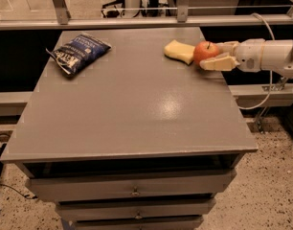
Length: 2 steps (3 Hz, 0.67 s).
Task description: Move apple near sponge
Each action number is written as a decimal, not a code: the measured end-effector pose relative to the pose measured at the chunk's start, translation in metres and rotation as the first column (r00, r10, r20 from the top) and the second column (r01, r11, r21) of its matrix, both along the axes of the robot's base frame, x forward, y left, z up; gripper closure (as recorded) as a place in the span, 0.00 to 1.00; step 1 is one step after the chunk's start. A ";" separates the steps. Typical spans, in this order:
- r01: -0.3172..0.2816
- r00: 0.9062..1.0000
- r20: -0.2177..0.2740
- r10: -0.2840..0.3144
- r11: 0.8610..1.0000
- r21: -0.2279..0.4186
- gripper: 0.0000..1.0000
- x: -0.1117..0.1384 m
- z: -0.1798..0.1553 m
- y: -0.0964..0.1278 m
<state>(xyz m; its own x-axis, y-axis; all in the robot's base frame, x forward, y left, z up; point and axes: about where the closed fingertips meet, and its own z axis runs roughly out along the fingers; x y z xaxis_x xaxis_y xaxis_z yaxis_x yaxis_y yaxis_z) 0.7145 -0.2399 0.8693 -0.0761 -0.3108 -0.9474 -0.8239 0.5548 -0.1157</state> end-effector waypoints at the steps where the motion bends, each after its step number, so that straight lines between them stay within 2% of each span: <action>1: -0.006 1.000 -0.003 0.006 1.000 0.003 0.07 0.003 -0.006 0.001; 2: -0.008 1.000 -0.012 0.008 1.000 0.001 0.00 0.002 -0.014 0.003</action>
Offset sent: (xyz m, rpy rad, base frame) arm 0.0035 -0.0035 -0.0147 -0.0043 0.0049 0.0021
